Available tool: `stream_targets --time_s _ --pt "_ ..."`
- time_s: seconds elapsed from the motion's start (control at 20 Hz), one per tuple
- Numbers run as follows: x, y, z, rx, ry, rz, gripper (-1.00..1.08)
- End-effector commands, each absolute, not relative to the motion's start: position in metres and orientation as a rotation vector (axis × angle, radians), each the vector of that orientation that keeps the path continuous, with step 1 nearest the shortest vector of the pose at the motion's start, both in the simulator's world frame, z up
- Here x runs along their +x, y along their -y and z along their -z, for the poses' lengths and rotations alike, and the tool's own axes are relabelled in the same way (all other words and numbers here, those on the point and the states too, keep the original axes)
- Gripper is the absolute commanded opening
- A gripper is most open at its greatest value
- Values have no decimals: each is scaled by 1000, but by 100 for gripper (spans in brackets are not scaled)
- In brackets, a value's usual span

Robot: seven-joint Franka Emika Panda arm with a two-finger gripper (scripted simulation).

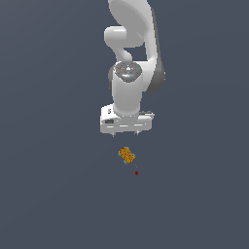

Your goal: Pick up the object and move it to a goal position.

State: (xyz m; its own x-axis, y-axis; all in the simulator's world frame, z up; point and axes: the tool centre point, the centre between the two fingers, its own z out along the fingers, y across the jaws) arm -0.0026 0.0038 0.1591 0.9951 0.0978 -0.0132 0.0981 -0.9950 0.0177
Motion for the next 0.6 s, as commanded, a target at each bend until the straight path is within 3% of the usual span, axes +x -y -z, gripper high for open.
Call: stream_targets --time_s 0.0,0.55 --pt "0 -5 -155 3117 -190 20 100" --pt "25 -14 -120 3079 -539 16 100"
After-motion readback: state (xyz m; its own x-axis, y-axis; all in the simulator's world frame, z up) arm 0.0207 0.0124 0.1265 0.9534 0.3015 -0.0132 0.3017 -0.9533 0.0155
